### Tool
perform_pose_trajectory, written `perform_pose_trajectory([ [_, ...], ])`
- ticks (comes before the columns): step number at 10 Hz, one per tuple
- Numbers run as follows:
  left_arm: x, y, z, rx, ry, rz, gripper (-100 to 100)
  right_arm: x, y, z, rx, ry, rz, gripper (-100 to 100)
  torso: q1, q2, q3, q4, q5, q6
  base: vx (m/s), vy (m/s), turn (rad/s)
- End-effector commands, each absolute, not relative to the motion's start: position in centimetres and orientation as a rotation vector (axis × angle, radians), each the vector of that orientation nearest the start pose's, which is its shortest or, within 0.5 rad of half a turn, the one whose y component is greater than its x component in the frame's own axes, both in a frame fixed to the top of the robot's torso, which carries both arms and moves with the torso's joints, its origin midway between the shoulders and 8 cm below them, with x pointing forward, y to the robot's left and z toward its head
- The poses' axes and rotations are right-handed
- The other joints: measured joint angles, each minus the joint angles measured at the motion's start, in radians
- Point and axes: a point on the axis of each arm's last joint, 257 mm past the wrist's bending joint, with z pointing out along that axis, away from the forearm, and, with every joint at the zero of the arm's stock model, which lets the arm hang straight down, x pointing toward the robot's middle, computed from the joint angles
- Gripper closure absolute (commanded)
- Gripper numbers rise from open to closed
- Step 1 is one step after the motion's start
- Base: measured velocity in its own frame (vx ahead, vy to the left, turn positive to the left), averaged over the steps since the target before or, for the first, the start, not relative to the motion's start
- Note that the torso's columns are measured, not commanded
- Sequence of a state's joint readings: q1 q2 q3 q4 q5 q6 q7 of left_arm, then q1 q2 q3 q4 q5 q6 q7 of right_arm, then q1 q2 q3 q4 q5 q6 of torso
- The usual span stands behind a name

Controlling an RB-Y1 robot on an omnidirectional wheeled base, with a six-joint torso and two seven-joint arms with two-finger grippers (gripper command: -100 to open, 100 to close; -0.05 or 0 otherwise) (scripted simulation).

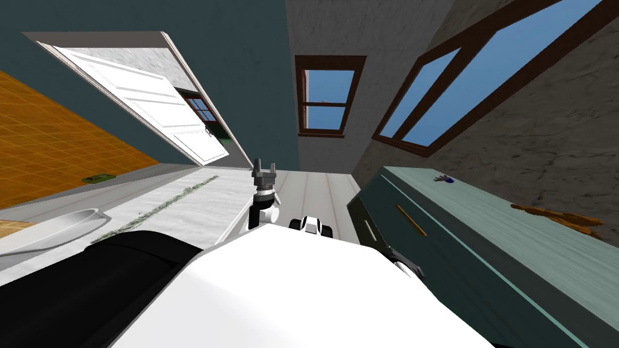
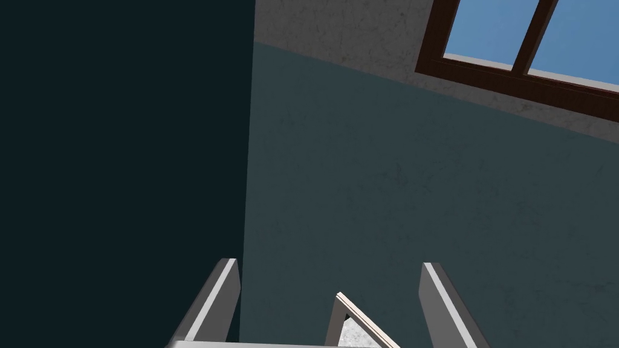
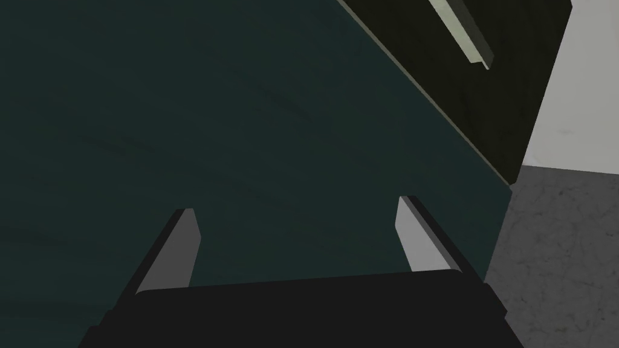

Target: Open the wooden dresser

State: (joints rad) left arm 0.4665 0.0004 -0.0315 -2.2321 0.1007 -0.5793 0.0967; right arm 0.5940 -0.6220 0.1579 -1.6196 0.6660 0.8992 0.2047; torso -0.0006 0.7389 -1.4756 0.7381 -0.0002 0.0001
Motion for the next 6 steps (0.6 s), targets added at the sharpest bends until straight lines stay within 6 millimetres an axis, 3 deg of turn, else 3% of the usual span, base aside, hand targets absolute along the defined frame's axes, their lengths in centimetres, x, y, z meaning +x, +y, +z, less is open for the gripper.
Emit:
perform_pose_trajectory([
  [1,34.2,27.9,2.8,-0.71,0.476,-1.508,0,13.9,-61.2,-42.2,0.648,2.235,-1.074,-100,0.002,-0.001,0.0,0.0,0.0,0.0,0.09,0.051,0.045],
  [2,34.2,27.9,2.8,-0.71,0.475,-1.508,0,12.3,-63.2,-41.2,0.611,2.233,-1.185,-100,0.001,0.0,0.0,0.0,0.0,0.0,0.095,0.055,0.081],
  [3,34.2,27.9,2.8,-0.71,0.475,-1.508,0,12.3,-63.2,-41.1,0.613,2.232,-1.188,-100,0.001,-0.001,0.0,0.0,0.0,0.0,0.087,0.035,0.03],
  [4,34.2,27.9,2.8,-0.71,0.476,-1.508,0,10.9,-65.0,-40.0,0.577,2.223,-1.296,-100,0.0,0.0,0.0,0.0,0.0,0.0,0.1,0.045,0.068],
  [5,34.2,27.9,2.8,-0.71,0.476,-1.508,0,10.9,-65.0,-40.0,0.577,2.223,-1.296,-100,0.0,-0.001,-0.001,0.0,0.0,0.0,0.076,0.039,0.034],
  [6,34.2,27.9,2.8,-0.71,0.476,-1.508,0,9.7,-66.6,-38.8,0.54,2.212,-1.39,-100,0.001,0.0,0.0,0.0,0.0,0.0,0.084,0.037,0.05],
])
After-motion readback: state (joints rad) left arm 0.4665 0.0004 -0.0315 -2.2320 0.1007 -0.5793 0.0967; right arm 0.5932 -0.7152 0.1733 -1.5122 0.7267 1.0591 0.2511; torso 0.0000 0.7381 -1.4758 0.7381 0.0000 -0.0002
